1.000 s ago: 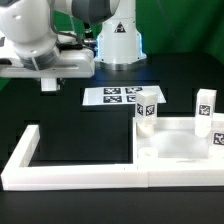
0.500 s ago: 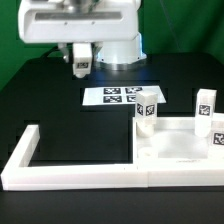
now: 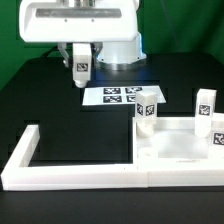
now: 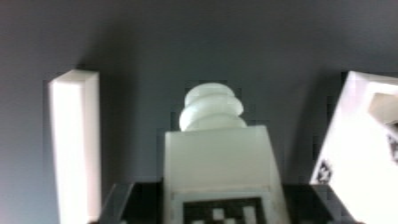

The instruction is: Assemble square table

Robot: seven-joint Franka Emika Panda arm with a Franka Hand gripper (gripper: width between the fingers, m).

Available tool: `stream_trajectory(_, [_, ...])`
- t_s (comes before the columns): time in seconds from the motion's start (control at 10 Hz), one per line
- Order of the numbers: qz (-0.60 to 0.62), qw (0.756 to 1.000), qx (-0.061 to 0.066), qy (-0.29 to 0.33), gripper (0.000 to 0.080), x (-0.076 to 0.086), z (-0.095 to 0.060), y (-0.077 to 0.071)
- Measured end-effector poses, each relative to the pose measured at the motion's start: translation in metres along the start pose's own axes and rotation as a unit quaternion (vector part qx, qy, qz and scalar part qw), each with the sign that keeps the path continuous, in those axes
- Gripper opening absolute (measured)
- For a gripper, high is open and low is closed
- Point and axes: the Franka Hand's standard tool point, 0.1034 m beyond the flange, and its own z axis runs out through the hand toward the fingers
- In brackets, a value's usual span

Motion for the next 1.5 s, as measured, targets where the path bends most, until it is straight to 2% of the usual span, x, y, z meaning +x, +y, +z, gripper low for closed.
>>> stream_trajectory(0.2, [0.025,0.998,0.003,0.063,0.0285,0.049,0.001,-0.033])
stream_trajectory(0.4, [0.041,0.993,0.003,0.111,0.0285,0.086,-0.001,-0.066])
stream_trajectory(0.5, [0.032,0.99,0.0,0.135,0.0285,0.104,-0.014,-0.065])
stream_trajectory(0.6, [0.029,0.981,-0.025,0.19,0.0285,0.106,-0.016,-0.054])
stream_trajectory(0.7, [0.03,0.982,-0.029,0.186,0.0285,0.095,-0.007,-0.054])
stream_trajectory(0.8, [0.031,0.982,-0.027,0.184,0.0285,0.097,-0.008,-0.055])
stream_trajectory(0.9, [0.02,0.981,-0.033,0.188,0.0285,0.096,-0.006,-0.049])
stream_trajectory(1.0, [0.004,0.98,-0.047,0.193,0.0285,0.088,0.007,-0.033])
stream_trajectory(1.1, [0.023,0.981,-0.029,0.189,0.0285,0.093,0.024,-0.048])
stream_trajectory(1.2, [0.03,0.981,-0.009,0.193,0.0285,0.11,0.033,-0.079])
stream_trajectory(1.3, [0.046,0.983,0.013,0.18,0.0285,0.13,0.035,-0.1])
stream_trajectory(1.4, [0.059,0.984,0.03,0.167,0.0285,0.15,0.025,-0.11])
stream_trajectory(1.5, [0.069,0.984,0.038,0.161,0.0285,0.159,0.011,-0.11])
